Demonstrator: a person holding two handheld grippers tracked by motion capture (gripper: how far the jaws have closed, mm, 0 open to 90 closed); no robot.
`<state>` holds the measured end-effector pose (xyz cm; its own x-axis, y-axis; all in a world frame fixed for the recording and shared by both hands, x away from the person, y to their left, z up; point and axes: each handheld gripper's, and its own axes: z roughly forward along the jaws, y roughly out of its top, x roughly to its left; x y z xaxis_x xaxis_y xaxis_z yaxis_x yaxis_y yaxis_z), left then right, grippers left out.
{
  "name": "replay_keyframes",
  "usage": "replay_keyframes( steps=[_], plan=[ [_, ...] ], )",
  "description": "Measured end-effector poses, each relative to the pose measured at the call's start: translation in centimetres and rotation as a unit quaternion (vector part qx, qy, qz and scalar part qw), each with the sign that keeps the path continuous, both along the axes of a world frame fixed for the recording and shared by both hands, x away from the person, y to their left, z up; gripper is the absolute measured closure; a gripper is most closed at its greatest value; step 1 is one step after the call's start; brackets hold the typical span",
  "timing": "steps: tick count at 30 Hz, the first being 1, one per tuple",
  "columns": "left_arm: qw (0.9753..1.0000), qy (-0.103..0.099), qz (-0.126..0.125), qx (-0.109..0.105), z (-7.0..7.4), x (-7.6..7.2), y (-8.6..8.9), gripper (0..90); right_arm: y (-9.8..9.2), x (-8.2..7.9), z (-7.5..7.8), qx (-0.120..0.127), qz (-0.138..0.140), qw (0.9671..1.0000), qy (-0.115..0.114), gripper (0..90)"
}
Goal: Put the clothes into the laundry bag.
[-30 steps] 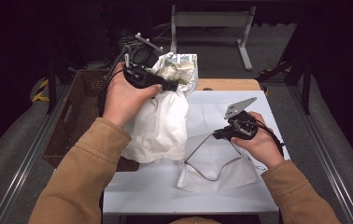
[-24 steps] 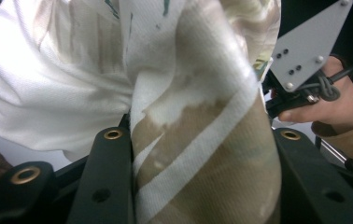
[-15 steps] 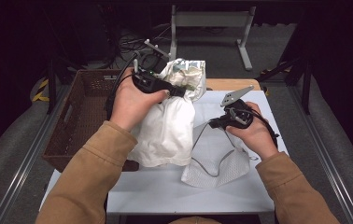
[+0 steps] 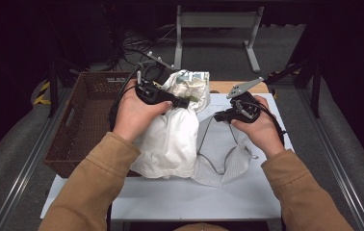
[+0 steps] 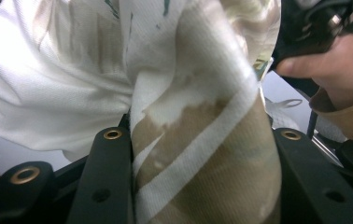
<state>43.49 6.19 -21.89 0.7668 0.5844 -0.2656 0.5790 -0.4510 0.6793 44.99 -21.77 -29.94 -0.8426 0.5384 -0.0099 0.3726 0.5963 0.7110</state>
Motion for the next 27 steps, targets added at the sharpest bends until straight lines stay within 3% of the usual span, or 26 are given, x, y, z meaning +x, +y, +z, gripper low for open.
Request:
replay_keyframes(
  steps=[10,17,21,27],
  plan=[
    [0.9999,0.009,-0.007,0.0,-1.1,-0.3,0.0,58.7,-0.2,0.3,1.4,0.026,-0.029,0.9988,-0.029,89.0],
    [0.9998,0.009,-0.018,-0.003,-1.9,-1.0,-0.3,58.6,-0.1,1.0,-0.1,0.018,-0.039,0.9991,-0.009,89.0],
    [0.9996,0.008,-0.027,-0.008,-2.2,-1.6,-0.6,58.5,-0.2,1.0,-0.2,0.017,-0.039,0.9991,-0.01,89.0],
    [0.998,0.007,-0.061,-0.015,-2.3,-3.1,-2.0,58.4,-0.5,1.0,-0.2,0.019,-0.041,0.999,-0.007,89.0]
  ],
)
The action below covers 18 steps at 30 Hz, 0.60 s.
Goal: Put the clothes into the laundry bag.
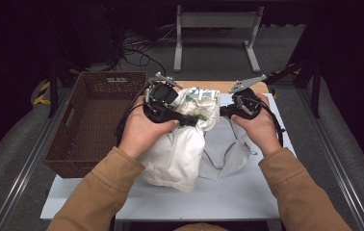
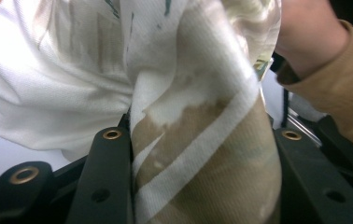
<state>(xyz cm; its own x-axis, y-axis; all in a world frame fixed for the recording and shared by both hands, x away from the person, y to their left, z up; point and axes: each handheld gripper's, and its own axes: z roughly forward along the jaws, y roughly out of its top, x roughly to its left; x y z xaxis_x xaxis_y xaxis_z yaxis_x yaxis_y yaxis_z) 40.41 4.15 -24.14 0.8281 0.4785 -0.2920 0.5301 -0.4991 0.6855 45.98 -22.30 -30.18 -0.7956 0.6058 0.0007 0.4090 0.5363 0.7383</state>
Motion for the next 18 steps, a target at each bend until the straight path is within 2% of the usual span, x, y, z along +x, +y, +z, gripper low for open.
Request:
replay_keyframes(
  steps=[7,9,18],
  plan=[
    [0.9993,0.007,-0.035,-0.007,-0.3,-1.2,-1.4,58.4,-0.2,0.0,-0.1,0.004,-0.002,1.0,-0.001,89.0],
    [0.9988,0.014,-0.044,-0.014,-0.7,-1.4,-1.7,58.4,-0.3,0.0,-0.1,0.005,-0.003,1.0,0.001,89.0],
    [0.9965,0.041,-0.071,-0.016,-2.7,-1.8,-2.8,58.3,-0.8,0.1,-0.3,0.009,-0.006,0.9999,0.005,88.9]
  ],
)
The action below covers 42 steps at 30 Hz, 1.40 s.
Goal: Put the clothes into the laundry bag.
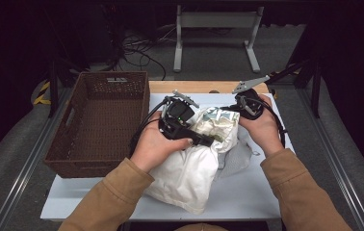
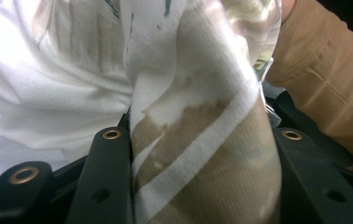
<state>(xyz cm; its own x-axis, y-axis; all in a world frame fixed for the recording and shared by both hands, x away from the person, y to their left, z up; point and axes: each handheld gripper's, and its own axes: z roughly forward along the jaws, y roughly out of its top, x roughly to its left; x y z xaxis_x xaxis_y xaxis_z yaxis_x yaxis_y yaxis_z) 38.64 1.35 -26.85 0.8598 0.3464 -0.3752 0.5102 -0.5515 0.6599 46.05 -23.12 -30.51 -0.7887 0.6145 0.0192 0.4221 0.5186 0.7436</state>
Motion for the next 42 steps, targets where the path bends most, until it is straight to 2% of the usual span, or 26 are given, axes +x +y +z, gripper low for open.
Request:
replay_keyframes(
  steps=[2,6,12,19,24,29,32,36,42],
  plan=[
    [1.0,0.004,-0.002,0.0,-0.2,0.0,-0.1,58.3,0.0,0.0,0.0,0.0,0.0,1.0,0.001,88.9],
    [0.9998,0.019,-0.009,0.004,-1.6,-0.1,-0.6,58.3,-0.1,0.1,-0.1,0.001,0.0,1.0,0.003,88.9],
    [0.9994,0.023,-0.019,0.016,-2.9,-0.1,-1.5,58.2,0.0,0.0,-0.2,0.001,0.001,1.0,0.003,88.9],
    [0.9987,0.028,-0.033,0.027,-3.6,-0.4,-2.7,58.1,-0.1,0.0,-0.1,0.001,0.002,1.0,0.001,89.0],
    [0.9976,0.027,-0.047,0.044,-4.2,-0.5,-3.6,58.1,-0.1,-0.1,-0.1,0.002,0.002,1.0,0.001,89.0],
    [0.9969,0.035,-0.055,0.044,-5.2,-0.1,-4.5,58.1,-0.1,-0.2,-0.2,0.002,0.004,1.0,0.001,88.9],
    [0.9968,0.041,-0.055,0.041,-5.7,0.1,-4.8,58.0,-0.2,-0.2,-0.2,0.003,0.004,1.0,0.001,89.0],
    [0.9965,0.052,-0.055,0.035,-7.1,0.8,-5.4,57.9,-0.3,-0.3,-0.4,0.004,0.005,1.0,0.004,88.9],
    [0.9958,0.065,-0.043,0.049,-8.7,1.6,-6.1,57.7,-0.4,-0.3,-0.6,0.001,0.007,1.0,0.006,88.9]
  ],
)
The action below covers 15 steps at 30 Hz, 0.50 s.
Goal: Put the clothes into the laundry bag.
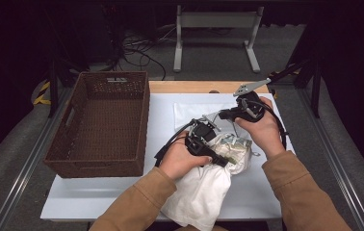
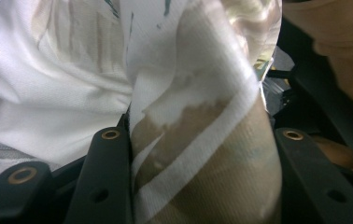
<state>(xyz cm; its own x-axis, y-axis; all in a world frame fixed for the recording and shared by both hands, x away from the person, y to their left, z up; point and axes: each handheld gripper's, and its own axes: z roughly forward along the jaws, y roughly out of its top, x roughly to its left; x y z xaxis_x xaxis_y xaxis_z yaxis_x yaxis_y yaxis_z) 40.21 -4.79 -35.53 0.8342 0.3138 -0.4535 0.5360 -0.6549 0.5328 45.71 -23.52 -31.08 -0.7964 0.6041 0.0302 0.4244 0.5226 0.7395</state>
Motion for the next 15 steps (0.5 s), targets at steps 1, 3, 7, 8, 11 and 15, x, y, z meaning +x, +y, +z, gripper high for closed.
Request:
replay_keyframes(
  steps=[1,3,7,8,11,15],
  plan=[
    [1.0,0.0,0.002,0.0,-0.2,0.1,-0.1,57.7,0.0,0.0,-0.1,0.0,0.0,1.0,0.001,88.9],
    [1.0,0.001,0.006,0.001,-0.3,0.2,-0.2,57.7,-0.1,-0.1,-0.2,0.001,-0.002,1.0,0.001,88.9],
    [0.9998,0.001,0.013,0.018,-0.9,0.5,-0.2,57.5,-0.4,-0.1,-0.2,0.001,-0.002,1.0,0.001,88.9],
    [0.9993,-0.002,0.028,0.024,-1.0,0.6,0.0,57.5,-0.5,-0.2,-0.2,0.002,-0.004,1.0,0.002,88.9],
    [0.9983,-0.003,0.048,0.034,-1.1,0.9,0.3,57.4,-0.6,-0.2,-0.2,0.002,-0.003,1.0,0.0,88.9],
    [0.9968,-0.008,0.066,0.044,-1.4,1.4,0.5,57.4,-0.7,-0.5,-0.3,0.004,-0.001,1.0,0.0,88.9]
  ],
)
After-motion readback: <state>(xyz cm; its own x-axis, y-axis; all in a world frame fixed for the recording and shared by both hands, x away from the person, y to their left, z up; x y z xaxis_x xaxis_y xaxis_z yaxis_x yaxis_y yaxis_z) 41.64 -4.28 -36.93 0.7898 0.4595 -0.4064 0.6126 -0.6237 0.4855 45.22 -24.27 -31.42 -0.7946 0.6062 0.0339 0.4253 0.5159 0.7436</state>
